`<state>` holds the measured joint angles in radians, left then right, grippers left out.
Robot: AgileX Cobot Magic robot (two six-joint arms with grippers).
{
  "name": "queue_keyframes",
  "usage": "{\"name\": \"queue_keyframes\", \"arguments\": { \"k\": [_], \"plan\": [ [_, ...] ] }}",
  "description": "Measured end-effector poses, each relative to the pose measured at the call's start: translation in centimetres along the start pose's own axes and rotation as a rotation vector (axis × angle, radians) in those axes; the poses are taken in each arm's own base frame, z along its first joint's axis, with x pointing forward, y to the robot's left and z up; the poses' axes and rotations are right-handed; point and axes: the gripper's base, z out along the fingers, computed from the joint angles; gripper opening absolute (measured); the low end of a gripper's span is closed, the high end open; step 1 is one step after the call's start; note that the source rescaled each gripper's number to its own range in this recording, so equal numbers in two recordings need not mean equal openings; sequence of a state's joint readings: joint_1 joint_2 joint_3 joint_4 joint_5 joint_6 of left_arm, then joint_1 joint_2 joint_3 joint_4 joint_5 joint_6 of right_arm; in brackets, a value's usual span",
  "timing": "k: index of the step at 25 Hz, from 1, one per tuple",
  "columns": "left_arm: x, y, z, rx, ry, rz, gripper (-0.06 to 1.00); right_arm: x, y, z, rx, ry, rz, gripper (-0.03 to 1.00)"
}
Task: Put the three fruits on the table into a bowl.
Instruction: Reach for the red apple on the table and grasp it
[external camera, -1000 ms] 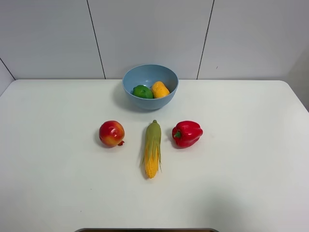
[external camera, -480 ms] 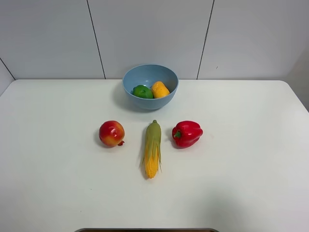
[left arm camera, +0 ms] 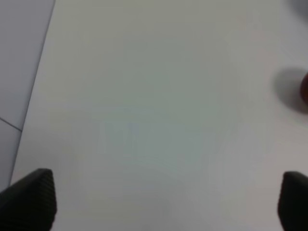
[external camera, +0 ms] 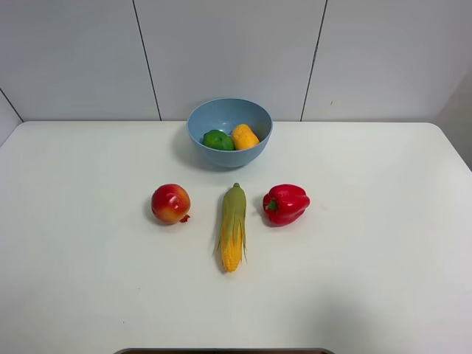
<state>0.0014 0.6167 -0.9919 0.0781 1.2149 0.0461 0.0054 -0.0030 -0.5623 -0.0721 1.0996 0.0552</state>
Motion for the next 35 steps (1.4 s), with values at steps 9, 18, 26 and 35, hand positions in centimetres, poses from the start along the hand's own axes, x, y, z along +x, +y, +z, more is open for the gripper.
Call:
{"name": "queue_keyframes", "arguments": {
  "k": [9,18,26,35],
  "plan": [
    [-3.6,0.3,4.1,-0.020,0.150,0.151,0.99,0.0,0.0,0.0,0.000,0.000,0.000,0.00],
    [-6.6,-0.6,7.0,0.105,0.209,0.239,0.99,0.0,0.0,0.0,0.000,0.000,0.000,0.00],
    [-10.5,-4.1,12.3,0.203,0.298,0.398,1.00,0.0,0.0,0.0,0.000,0.000,0.000,0.00],
    [-12.1,-13.1,18.8,0.341,0.317,0.620,1.00,0.0,0.0,0.0,0.001,0.000,0.000,0.00]
  ]
}}
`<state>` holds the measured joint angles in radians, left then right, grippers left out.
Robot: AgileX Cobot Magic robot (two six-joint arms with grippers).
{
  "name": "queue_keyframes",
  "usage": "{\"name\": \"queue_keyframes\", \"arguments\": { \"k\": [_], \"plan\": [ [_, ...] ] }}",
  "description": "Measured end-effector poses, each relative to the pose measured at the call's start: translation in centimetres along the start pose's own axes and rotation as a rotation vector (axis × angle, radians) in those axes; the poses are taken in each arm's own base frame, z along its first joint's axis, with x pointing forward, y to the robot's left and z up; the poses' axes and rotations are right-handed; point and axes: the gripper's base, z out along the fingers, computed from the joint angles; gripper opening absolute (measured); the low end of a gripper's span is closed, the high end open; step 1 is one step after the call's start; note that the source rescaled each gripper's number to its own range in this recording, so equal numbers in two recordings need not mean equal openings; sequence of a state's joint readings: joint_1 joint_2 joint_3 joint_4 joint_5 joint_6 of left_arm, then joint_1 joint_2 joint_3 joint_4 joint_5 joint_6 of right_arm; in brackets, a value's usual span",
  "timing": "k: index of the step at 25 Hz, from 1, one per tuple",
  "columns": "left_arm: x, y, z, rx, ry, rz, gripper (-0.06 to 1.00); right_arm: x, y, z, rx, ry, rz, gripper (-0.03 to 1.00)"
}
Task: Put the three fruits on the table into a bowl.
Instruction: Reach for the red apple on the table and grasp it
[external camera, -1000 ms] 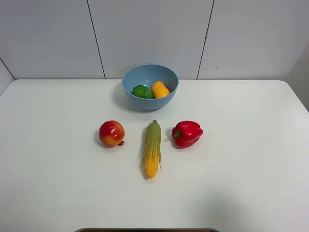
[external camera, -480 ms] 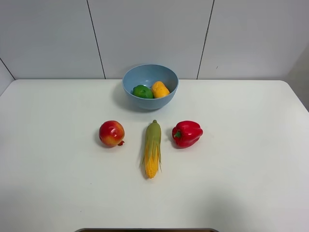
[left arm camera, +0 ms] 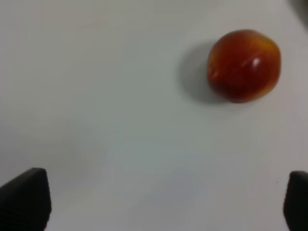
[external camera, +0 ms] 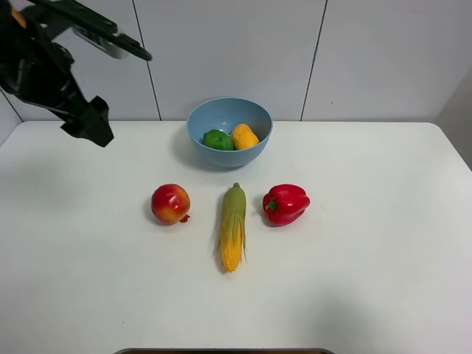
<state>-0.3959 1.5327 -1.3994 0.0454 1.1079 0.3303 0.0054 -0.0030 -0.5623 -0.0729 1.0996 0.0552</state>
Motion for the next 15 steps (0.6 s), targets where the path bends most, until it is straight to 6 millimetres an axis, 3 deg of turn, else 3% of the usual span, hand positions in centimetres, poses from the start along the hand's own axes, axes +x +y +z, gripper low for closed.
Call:
{"name": "queue_keyframes", "arguments": {
  "k": [6,15],
  "plan": [
    [-1.1,-0.2,5.0,0.044,0.080,0.010,1.00,0.0,0.0,0.0,0.000,0.000,0.000,0.00],
    [-2.4,-1.8,8.9,0.108,0.075,-0.005,1.00,0.0,0.0,0.0,0.000,0.000,0.001,0.00]
  ]
}}
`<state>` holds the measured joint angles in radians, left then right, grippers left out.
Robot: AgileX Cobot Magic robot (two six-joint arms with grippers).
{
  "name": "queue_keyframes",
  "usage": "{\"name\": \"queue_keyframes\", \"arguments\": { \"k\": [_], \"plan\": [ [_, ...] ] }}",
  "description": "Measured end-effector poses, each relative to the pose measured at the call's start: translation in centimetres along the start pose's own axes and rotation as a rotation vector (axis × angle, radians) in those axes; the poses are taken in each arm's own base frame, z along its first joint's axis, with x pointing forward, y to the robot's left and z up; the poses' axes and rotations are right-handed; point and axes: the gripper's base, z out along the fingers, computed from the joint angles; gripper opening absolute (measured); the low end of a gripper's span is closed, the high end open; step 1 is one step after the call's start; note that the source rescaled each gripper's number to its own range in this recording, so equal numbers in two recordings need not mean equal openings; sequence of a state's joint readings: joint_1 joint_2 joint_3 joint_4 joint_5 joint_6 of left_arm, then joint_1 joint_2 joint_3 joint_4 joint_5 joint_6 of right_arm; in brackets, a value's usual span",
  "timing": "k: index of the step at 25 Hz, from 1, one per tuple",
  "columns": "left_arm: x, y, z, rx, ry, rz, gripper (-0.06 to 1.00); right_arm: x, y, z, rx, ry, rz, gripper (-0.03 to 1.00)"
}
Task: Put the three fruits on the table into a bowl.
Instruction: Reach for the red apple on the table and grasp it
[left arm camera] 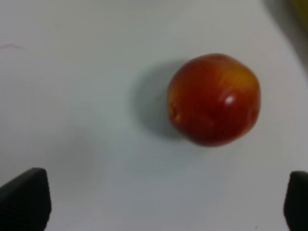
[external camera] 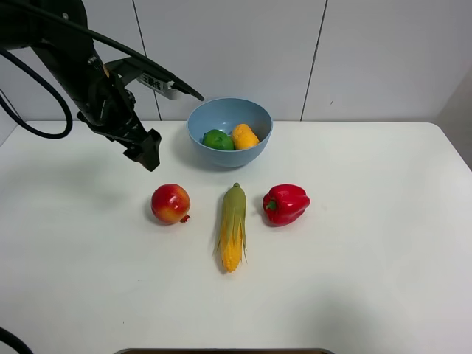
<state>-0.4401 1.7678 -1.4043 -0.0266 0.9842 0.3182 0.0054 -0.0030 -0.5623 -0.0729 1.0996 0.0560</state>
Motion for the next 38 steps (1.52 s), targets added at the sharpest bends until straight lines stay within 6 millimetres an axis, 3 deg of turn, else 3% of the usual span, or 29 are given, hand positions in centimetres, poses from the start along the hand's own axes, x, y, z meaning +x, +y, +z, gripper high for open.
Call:
{"name": "queue_keyframes", "arguments": {
  "k": [7,13,38],
  "plan": [
    [-0.6,-1.1,2.7,0.021,0.031,-0.040,1.00,0.0,0.0,0.0,0.000,0.000,0.000,0.00],
    [0.5,-1.6,4.5,0.037,0.017,-0.073,1.00,0.0,0.0,0.0,0.000,0.000,0.000,0.00],
    [1.4,-1.7,12.0,0.041,0.052,-0.087,1.00,0.0,0.0,0.0,0.000,0.000,0.000,0.00]
  ]
}}
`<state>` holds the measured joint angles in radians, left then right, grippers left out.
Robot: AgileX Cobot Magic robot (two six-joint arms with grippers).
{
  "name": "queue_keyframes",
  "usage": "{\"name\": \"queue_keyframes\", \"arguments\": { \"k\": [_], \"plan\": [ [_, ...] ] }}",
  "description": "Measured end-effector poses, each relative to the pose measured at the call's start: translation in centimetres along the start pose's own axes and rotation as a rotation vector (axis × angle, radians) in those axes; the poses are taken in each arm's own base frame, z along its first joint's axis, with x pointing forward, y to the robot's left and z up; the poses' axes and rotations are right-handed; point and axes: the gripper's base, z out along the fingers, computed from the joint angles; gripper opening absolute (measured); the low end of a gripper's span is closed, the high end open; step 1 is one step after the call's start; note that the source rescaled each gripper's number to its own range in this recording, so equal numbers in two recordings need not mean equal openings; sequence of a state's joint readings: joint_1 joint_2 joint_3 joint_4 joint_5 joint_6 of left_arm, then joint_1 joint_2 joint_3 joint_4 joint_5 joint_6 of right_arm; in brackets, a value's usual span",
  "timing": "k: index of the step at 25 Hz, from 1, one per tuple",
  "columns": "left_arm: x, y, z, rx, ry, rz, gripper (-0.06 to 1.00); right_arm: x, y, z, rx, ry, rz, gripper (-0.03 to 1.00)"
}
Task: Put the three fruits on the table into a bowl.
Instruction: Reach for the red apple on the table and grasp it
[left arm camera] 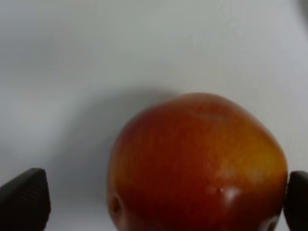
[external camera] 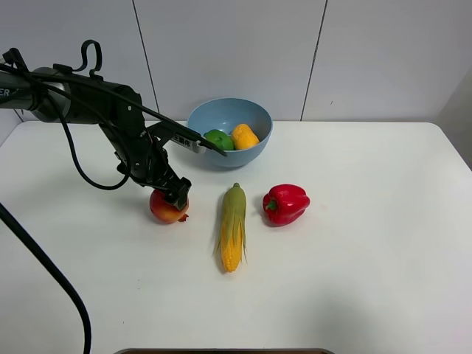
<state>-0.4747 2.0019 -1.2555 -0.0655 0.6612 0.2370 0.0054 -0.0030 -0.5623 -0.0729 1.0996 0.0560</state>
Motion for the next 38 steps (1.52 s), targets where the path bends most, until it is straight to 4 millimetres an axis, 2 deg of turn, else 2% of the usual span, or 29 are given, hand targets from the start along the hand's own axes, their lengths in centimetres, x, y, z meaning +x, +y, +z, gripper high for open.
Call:
{"name": "queue_keyframes", "arguments": {
  "k": [10,30,31,35,38],
  "plan": [
    [0.5,0.0,2.8,0.014,0.048,-0.012,1.00,0.0,0.0,0.0,0.000,0.000,0.000,0.00],
    [0.1,0.0,2.9,0.015,0.000,-0.024,1.00,0.0,0.0,0.0,0.000,0.000,0.000,0.00],
    [0.1,0.0,2.9,0.016,0.004,-0.024,0.99,0.0,0.0,0.0,0.000,0.000,0.000,0.00],
    [0.2,-0.1,2.9,0.020,0.016,-0.025,0.75,0.0,0.0,0.0,0.000,0.000,0.000,0.00],
    [0.2,-0.1,2.9,0.021,0.016,-0.027,0.75,0.0,0.0,0.0,0.000,0.000,0.000,0.00]
  ]
}}
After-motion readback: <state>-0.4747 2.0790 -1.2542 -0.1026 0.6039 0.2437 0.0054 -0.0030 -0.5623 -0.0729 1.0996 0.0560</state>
